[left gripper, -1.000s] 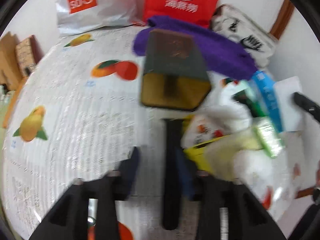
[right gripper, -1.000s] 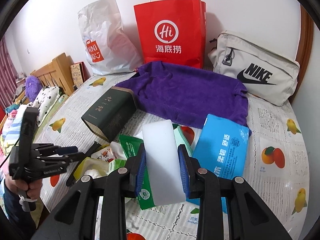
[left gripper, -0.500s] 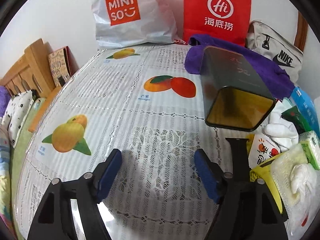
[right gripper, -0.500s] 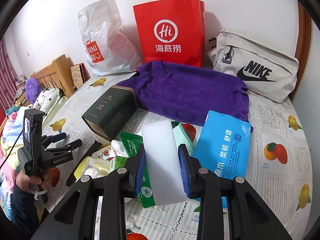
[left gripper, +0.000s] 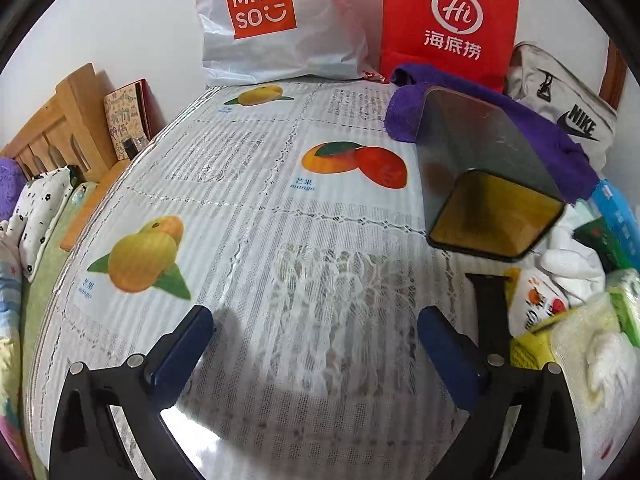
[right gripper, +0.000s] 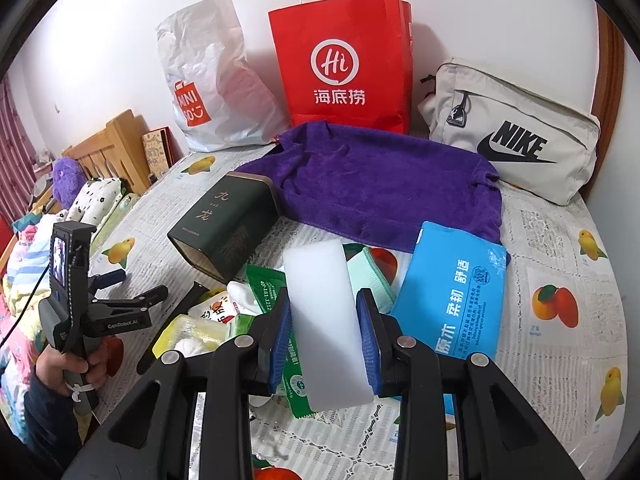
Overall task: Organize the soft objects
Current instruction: 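Lift the black strap with the left tool while the right tool lifts the white sponge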
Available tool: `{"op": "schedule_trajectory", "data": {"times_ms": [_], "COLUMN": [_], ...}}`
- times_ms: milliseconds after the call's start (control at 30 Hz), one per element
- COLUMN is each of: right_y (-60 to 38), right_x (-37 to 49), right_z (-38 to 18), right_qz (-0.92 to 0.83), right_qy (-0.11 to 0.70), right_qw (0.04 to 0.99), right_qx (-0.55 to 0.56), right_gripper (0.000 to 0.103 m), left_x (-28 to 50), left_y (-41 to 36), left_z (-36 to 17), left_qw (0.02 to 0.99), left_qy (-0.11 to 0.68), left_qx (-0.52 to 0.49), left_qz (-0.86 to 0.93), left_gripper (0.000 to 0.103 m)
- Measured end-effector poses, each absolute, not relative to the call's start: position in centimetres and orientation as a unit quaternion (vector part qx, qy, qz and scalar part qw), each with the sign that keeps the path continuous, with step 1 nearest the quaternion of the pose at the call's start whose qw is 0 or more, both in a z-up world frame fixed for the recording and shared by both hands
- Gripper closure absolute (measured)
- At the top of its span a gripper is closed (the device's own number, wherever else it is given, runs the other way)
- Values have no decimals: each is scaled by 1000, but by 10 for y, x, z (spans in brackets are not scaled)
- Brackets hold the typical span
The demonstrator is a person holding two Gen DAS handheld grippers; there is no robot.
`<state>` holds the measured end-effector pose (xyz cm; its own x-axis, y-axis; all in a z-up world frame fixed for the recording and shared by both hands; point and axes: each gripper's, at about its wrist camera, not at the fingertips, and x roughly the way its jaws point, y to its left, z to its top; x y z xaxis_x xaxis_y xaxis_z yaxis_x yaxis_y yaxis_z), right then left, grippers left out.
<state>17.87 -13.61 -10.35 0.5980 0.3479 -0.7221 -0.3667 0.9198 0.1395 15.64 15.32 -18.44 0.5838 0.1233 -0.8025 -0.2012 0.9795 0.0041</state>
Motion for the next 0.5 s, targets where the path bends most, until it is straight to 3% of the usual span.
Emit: {"op": "schedule_trajectory", "data": {"times_ms": [67,167,233,367,433,500], "right_y": [-137,-140,-141,-143,-145,-146], "right_x": [177,175,175,170,168,166], "right_z": [-102,-100,-99,-98,-96,-95], "right_qz": [201,203,203,203,203,203], "right_qy": [398,394,393,390,388,386], "right_qw": [895,897,897,898,899,900], "right_qx": [-11,-7,-6,-5,-2,-1], "right_gripper": [71,71,71,71,71,71], "left_x": [145,135,130,131,133,133], "left_y": [151,137,126,110,105,101], "left_z": [-178,-173,-168,-168,-173,-175], "left_qw": [891,890,892,888,882,882], "left_qy": [447,454,450,458,467,467], "left_qx": [-51,-47,-35,-13,-9,0], "left_qz": [55,4,-20,-45,-60,-65], "left_gripper": [17,21,30,30,39,39]}}
